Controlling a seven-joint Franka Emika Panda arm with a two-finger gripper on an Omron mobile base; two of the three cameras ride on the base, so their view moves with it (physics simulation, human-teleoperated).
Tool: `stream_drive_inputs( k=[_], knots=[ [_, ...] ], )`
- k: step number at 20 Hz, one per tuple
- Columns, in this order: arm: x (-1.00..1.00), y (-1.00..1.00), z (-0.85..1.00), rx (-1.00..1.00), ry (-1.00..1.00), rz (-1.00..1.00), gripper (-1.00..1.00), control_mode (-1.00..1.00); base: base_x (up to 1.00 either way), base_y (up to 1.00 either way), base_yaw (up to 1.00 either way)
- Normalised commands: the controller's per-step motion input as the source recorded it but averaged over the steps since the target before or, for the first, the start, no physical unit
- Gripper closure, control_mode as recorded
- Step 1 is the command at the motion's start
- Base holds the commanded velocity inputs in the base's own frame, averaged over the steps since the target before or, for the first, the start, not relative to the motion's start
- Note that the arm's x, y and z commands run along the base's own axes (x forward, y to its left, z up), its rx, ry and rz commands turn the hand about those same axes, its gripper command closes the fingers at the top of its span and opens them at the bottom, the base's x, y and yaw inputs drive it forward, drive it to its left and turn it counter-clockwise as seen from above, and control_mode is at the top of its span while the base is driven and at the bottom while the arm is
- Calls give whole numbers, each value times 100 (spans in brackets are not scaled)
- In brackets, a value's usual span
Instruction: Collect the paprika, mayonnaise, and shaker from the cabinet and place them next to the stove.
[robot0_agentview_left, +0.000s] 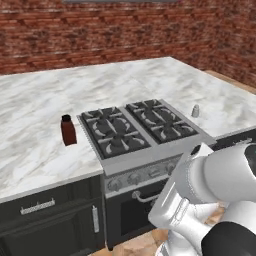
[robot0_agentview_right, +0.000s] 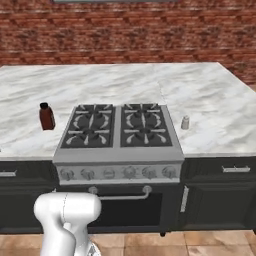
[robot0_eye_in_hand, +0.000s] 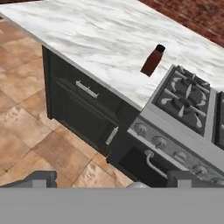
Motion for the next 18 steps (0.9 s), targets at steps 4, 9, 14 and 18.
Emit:
stream_drive_inputs(
  k=[4,9,14,18],
  knots=[
    [0,0,0,0,0,0,-100,100,-33,-17,-51],
    [0,0,0,0,0,0,-100,100,-4,-11,-62],
    [0,0,0,0,0,0,-100,100,1,-15,-68],
    [0,0,0,0,0,0,-100,100,8,-22,-72]
  ],
)
